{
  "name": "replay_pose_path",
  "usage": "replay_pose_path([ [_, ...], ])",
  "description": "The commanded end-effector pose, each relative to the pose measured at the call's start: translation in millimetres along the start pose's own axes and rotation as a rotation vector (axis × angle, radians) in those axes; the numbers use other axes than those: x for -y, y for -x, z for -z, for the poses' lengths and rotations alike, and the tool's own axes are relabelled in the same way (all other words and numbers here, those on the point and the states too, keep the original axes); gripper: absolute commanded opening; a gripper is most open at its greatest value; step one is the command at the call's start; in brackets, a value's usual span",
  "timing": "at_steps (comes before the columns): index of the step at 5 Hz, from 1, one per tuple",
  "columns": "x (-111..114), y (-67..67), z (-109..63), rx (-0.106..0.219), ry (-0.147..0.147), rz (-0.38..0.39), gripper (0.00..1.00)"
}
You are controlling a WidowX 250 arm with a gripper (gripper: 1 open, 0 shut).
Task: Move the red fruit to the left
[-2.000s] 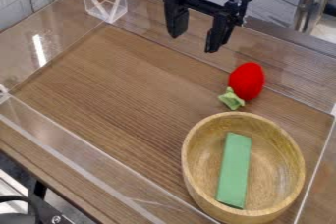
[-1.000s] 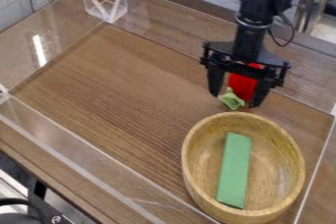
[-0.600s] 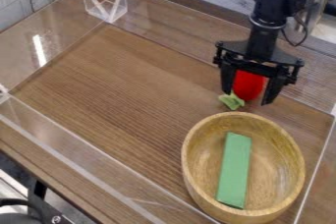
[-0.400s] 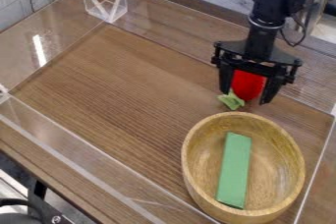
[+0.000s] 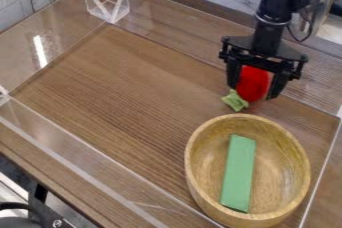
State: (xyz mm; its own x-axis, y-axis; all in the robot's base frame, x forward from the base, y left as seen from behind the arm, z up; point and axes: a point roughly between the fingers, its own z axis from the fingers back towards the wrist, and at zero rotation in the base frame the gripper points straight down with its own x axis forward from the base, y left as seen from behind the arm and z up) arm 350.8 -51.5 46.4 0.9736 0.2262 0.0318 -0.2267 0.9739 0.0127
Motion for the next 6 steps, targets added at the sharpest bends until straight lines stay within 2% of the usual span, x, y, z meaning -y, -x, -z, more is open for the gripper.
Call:
replay_pose_path([
  [1, -8, -11.9, -17.1, 0.063, 0.015, 0.030, 1.00],
  [2, -16, -8.6, -18.0, 0.059, 0.014, 0.060, 1.00],
  [4, 10, -3.5, -5.1, 0.085, 0.039, 0.101, 1.00],
  [5, 5, 1.0, -5.7, 0.096, 0.046, 0.089, 1.00],
  [6, -1, 4.2, -12.6, 0.121, 0.060, 0.072, 1.00],
])
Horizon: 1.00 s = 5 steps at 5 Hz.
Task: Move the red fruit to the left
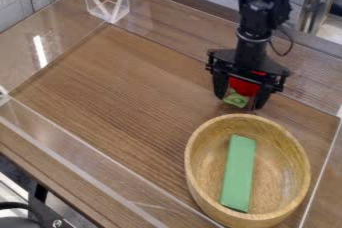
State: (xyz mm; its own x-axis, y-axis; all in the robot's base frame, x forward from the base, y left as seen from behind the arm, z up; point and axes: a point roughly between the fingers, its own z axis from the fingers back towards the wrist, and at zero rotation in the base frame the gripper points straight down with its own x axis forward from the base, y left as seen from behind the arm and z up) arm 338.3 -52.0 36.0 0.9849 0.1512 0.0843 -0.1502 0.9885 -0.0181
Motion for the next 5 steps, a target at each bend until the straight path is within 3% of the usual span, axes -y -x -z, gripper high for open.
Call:
replay_pose_path([
  [1, 12, -3.5, -31.3, 0.094, 0.035, 0.002, 1.00],
  [3, 34, 4.7, -34.3, 0.115, 0.045, 0.017, 1.00],
  [4, 37, 3.0, -31.8, 0.117, 0.036, 0.019, 1.00],
  [5, 35, 8.6, -21.7, 0.113, 0.034, 0.032, 0.00],
])
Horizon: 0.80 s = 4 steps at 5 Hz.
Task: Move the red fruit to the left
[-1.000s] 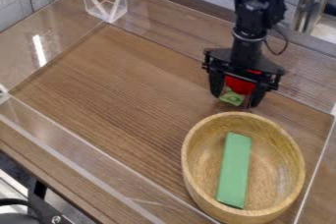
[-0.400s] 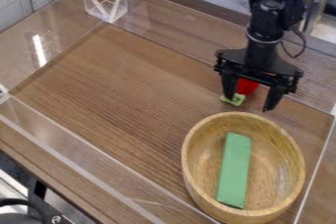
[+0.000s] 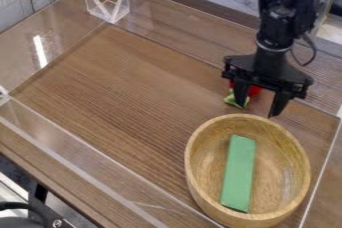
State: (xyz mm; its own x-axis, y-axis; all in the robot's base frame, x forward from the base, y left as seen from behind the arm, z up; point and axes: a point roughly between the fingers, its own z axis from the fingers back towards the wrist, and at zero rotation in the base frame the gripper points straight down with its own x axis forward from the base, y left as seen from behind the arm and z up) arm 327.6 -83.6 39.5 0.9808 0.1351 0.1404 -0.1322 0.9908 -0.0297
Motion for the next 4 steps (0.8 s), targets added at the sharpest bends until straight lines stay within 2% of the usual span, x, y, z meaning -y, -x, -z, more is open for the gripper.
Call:
replay_pose_path([
  [1, 4, -9.4, -21.7, 0.067, 0.038, 0.051, 0.00],
  [2, 2, -12.7, -34.8, 0.085, 0.066, 0.080, 0.00],
  [3, -12, -13.3, -63.2, 0.122, 0.078, 0.047, 0.00],
  [4, -39, -19.6, -92.3, 0.167, 0.070, -0.034, 0.00],
])
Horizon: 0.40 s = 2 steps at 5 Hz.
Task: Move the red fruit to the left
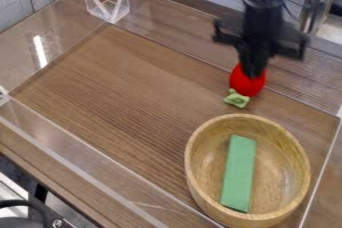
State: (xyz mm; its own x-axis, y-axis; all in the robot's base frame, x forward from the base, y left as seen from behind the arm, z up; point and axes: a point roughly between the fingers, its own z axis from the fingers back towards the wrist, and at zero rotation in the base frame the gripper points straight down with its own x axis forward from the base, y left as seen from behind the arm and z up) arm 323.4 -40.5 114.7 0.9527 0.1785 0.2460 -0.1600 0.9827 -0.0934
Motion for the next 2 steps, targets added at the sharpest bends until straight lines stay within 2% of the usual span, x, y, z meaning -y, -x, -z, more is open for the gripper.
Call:
replay_pose_path([
  [1, -18, -21.4, -37.9, 0.092, 0.010, -0.054, 0.00],
  [2, -7, -17.6, -20.4, 0.081, -0.006, -0.048, 1.00],
])
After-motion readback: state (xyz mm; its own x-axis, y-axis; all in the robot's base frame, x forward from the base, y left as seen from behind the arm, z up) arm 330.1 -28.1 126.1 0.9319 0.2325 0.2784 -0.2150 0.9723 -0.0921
